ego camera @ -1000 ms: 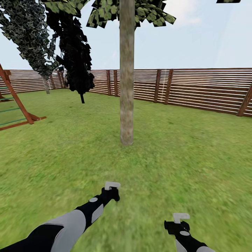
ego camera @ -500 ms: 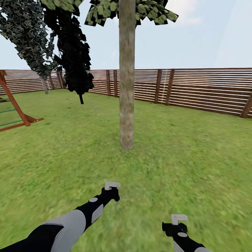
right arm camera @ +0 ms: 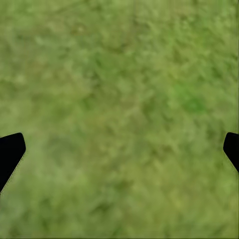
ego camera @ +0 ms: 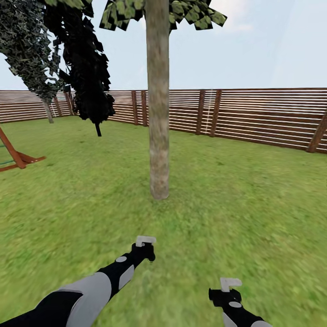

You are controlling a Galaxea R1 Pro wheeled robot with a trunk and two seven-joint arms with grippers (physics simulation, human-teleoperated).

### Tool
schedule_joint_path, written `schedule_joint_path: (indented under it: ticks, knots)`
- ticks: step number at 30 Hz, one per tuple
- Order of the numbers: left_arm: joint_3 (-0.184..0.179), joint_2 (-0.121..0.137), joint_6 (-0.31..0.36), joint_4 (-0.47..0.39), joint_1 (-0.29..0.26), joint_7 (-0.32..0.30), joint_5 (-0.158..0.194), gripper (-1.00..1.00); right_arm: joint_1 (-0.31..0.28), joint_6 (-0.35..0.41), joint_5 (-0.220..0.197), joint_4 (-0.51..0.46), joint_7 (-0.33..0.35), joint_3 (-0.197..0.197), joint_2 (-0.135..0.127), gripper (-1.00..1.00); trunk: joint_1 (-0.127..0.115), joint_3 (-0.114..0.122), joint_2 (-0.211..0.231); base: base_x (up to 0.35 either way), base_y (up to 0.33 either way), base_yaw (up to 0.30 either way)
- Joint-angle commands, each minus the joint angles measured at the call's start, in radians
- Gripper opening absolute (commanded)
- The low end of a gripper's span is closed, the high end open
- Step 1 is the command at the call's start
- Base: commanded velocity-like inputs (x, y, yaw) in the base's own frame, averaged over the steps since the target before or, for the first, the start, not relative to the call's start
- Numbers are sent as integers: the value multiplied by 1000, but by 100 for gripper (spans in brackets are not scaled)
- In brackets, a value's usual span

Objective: In the garden, pick up the pesticide atomizer on the floor and spray pesticide onto both trees until each tree trunk is fully covered.

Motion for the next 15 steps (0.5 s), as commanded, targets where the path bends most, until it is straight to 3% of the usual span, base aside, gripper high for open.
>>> schedule_joint_path:
  ticks: [1, 10, 13, 15]
  knots:
    - [1, 0, -3, 1, -1, -2, 0, -100, -1, -3, 2, 1, -4, 1, 0, 100, 1, -1, 0, 350, 14, -62]
    - [0, 0, -3, 0, -1, -1, 0, -100, -1, -3, 4, 1, -4, 2, 0, 100, 1, -1, 0, 350, 88, -223]
    - [1, 0, -3, -1, -1, 3, 0, -100, -1, -2, 5, 1, -4, 2, 1, 100, 1, -1, 0, 350, 104, -73]
    - [4, 0, -3, -2, -1, 47, 2, -100, -1, -3, 5, 1, -4, 3, 5, 100, 1, -1, 0, 350, 96, -20]
